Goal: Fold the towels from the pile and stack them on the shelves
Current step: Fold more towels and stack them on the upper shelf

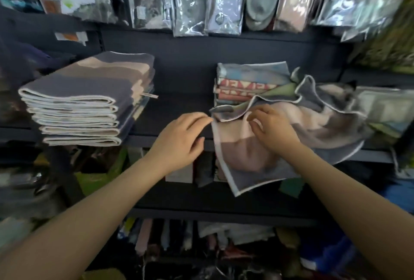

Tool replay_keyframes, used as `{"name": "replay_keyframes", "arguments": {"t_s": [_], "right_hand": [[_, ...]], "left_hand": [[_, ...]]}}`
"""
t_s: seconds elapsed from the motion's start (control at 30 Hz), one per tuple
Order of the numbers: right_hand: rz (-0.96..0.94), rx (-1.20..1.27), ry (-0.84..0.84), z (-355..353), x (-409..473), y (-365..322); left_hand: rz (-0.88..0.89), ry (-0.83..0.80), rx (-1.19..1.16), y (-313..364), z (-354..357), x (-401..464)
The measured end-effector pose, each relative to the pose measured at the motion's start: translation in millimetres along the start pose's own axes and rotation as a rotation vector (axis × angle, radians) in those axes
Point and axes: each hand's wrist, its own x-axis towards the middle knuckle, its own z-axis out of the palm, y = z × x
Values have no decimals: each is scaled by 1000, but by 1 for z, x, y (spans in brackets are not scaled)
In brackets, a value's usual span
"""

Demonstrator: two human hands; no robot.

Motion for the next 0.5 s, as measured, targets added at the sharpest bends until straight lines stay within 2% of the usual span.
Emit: {"name": "replay_keyframes", "arguments": {"t_s": [0.2, 0.3, 0.5], "right_hand": [[-160, -81, -171, 16, 40, 29], [-252, -297, -293, 35, 64, 29], [-274, -447, -266, 58, 93, 37]], "left_hand": [[-130, 14, -30, 20, 20, 33], [-192, 17, -19, 24, 26, 43], [-258, 18, 9, 26, 42, 55]]}}
